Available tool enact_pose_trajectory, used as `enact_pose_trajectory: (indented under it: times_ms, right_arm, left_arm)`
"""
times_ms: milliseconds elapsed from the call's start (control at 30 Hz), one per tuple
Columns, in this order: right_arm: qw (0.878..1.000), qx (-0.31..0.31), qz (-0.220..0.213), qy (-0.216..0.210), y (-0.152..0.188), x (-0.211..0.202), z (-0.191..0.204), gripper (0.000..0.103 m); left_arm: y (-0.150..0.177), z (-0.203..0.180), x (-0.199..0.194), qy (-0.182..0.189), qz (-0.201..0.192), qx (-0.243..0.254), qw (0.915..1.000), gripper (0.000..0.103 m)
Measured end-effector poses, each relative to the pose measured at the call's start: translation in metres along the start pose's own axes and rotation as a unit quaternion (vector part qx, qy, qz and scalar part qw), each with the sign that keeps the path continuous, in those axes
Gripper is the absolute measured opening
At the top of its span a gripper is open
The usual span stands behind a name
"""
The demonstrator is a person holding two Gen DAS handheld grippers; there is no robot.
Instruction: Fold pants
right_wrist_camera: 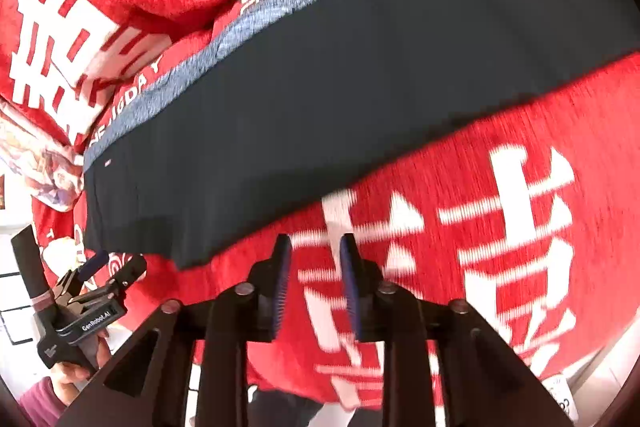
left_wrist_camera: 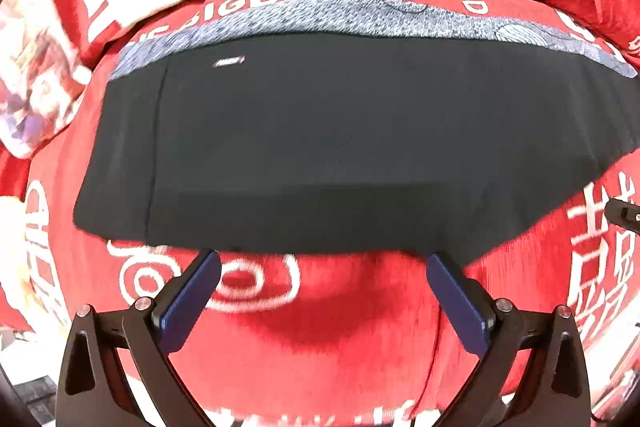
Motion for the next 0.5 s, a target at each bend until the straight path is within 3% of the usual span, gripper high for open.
enact_pose_trajectory:
  times_ms: [200, 500]
  right_arm:
    - [1.0, 0.013, 0.02, 0.01, 0.023, -0.025, 0.004, 0.052]
    - [0.999, 0.014, 0.036, 0.037, 0.05, -0.067, 0.015, 0.059]
  left_arm:
    - [0.025, -0.002, -0.022, 0.015, 0.011, -0.005, 0.9998, 0.103]
    - [0.059, -0.024, -0.075, 0.061, 0.012, 0.006, 0.9981, 0.103]
Point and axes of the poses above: each gripper's, at about its wrist camera, not at the fingertips, and x roughly the way its jaws point, z to its left, y to its underside, the point moved 8 cm from there along x, roughly the way its jaws point, and after that the axes turned 6 degrees about -z, right-handed, at the moved point
